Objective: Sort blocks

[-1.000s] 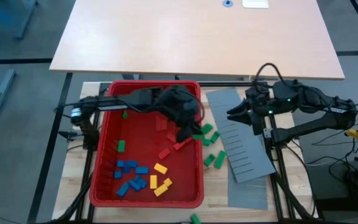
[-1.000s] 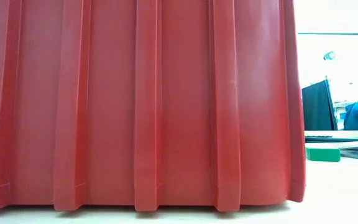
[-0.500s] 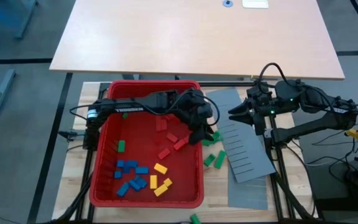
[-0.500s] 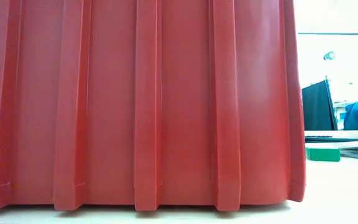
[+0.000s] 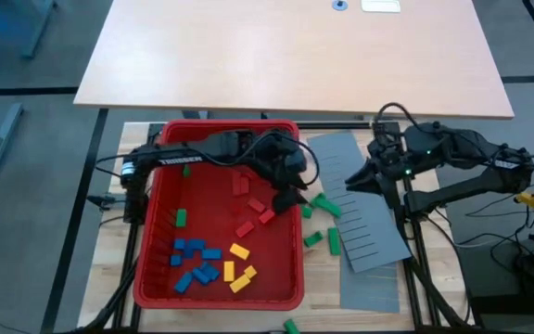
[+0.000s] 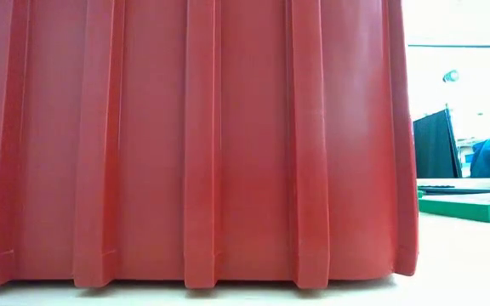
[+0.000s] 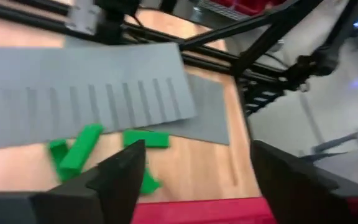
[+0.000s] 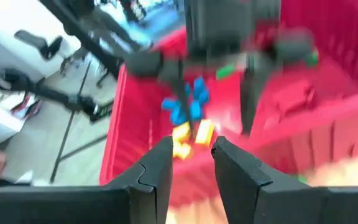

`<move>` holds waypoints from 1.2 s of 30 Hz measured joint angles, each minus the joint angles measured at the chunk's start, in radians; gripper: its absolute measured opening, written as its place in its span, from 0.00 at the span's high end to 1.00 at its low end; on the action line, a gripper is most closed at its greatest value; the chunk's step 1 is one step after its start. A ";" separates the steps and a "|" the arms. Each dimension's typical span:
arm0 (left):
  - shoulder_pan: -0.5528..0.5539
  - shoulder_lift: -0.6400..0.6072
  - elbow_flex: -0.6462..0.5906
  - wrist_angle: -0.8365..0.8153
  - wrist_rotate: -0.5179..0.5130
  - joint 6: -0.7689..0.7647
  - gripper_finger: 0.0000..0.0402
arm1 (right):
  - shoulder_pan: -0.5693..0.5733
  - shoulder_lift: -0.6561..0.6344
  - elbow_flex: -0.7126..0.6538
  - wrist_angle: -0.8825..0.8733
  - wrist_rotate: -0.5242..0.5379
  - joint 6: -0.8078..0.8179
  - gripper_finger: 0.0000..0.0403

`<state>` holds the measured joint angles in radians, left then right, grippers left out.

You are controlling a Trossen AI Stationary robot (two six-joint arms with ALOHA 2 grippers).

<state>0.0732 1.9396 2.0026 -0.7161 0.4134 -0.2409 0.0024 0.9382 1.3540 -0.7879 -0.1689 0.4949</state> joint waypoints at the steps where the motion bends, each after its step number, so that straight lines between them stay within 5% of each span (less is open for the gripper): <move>1: 0.002 -0.014 0.000 -0.020 -0.020 0.018 0.36 | 0.001 0.000 0.000 -0.024 -0.015 0.012 0.77; 9: 0.029 -0.129 -0.002 -0.188 -0.138 0.091 0.96 | 0.081 0.018 -0.010 -0.157 -0.125 0.091 0.96; 17: 0.062 -0.231 -0.009 -0.254 -0.256 0.088 1.00 | 0.292 0.067 -0.050 -0.144 -0.081 0.178 1.00; 27: 0.064 -0.298 -0.023 -0.355 -0.355 0.064 1.00 | 0.665 0.215 -0.158 0.043 0.367 0.366 1.00; 36: 0.069 -0.307 -0.023 -0.393 -0.372 0.070 1.00 | 0.838 0.392 -0.360 0.663 0.369 0.581 1.00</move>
<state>0.1422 1.6321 1.9793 -1.1095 0.0418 -0.1712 0.8400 1.3302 0.9943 -0.1252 0.2003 1.0759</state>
